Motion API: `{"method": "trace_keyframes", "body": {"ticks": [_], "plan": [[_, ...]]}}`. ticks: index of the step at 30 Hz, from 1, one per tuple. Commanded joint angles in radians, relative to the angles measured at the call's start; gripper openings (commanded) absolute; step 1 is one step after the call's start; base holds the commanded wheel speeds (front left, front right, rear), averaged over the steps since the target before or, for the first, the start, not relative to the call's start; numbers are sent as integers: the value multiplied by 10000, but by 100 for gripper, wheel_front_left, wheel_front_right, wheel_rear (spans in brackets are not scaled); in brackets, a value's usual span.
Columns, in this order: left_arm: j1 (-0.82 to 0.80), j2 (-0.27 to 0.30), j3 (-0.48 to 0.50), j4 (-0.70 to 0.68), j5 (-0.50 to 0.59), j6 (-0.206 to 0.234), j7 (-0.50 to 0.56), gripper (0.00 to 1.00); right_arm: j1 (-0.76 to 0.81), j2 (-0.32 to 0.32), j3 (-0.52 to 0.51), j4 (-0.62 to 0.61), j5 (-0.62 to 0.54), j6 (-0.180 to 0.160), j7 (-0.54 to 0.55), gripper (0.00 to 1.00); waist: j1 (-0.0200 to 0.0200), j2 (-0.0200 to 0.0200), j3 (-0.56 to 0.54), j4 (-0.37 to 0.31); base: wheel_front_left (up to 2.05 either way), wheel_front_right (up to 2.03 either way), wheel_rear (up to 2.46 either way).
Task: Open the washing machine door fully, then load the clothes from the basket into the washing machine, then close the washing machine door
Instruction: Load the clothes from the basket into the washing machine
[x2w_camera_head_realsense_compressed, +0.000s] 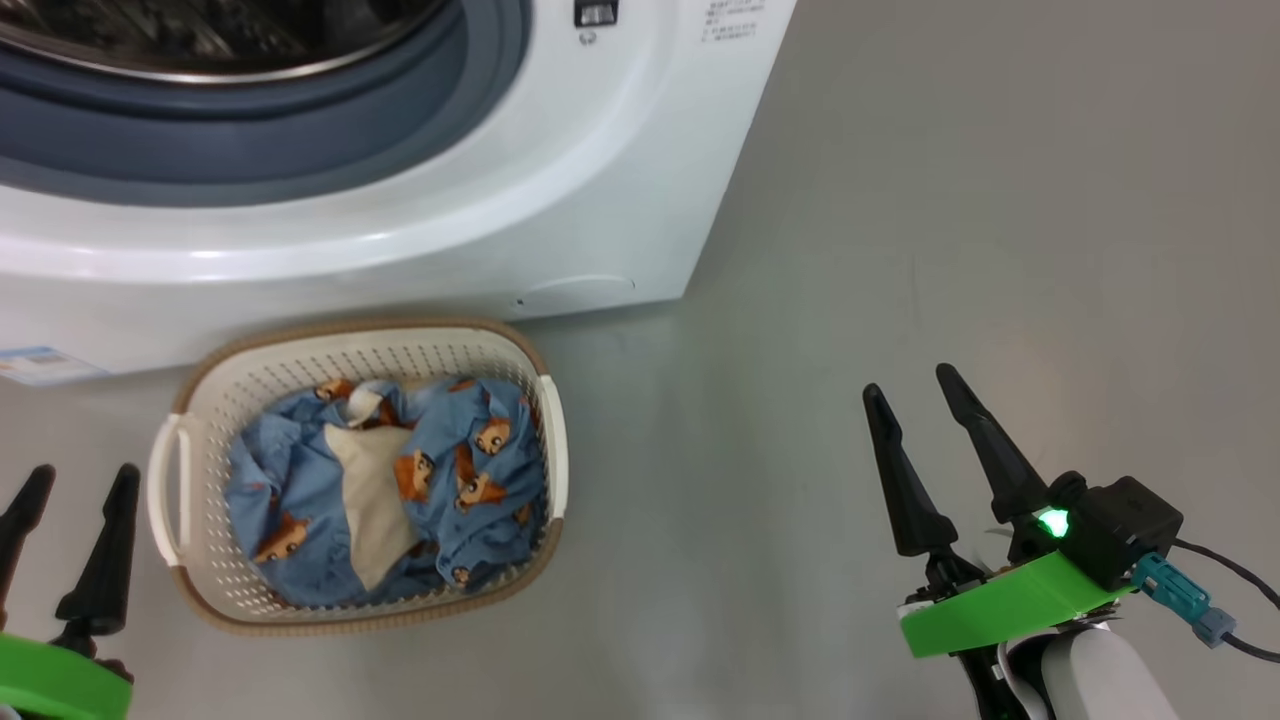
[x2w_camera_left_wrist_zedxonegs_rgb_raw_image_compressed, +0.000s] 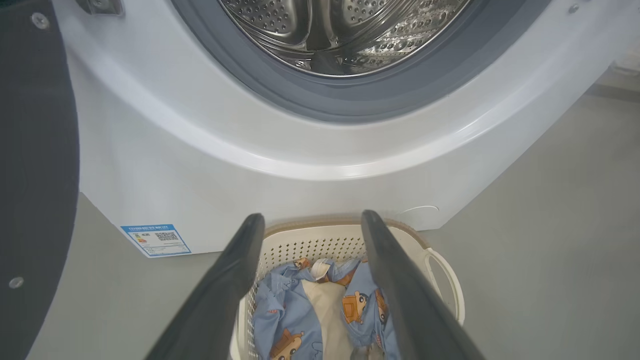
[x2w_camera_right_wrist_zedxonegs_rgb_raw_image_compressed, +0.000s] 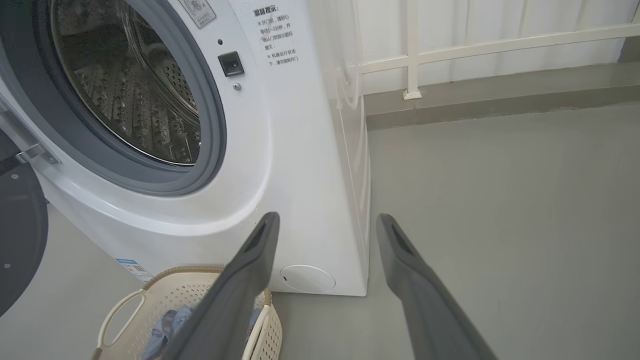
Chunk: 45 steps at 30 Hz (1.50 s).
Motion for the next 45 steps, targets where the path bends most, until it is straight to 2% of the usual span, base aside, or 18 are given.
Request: {"method": "trace_keyframes", "body": {"ticks": [1,15,24,45], "plan": [[-488,554,262,-29,-65,-25,-65,100,-130,40,312,-324,132,16,-120,100,1,-1,538,-186,0,0,0],[-1739,1482,-1042,813,-332,-25,-65,100,-371,41,597,-943,451,16,-120,100,1,-1,2240,-663,0,0,0],[-2699,1884,-2027,1363,-534,-25,-65,100,-552,41,815,-1300,649,16,-120,100,1,-1,3142,-984,0,0,0],[-5151,1980,-4927,4072,-1444,-25,-65,100,-424,41,1273,-1937,968,16,-120,100,1,-1,4306,-1913,0,0,0]]}}
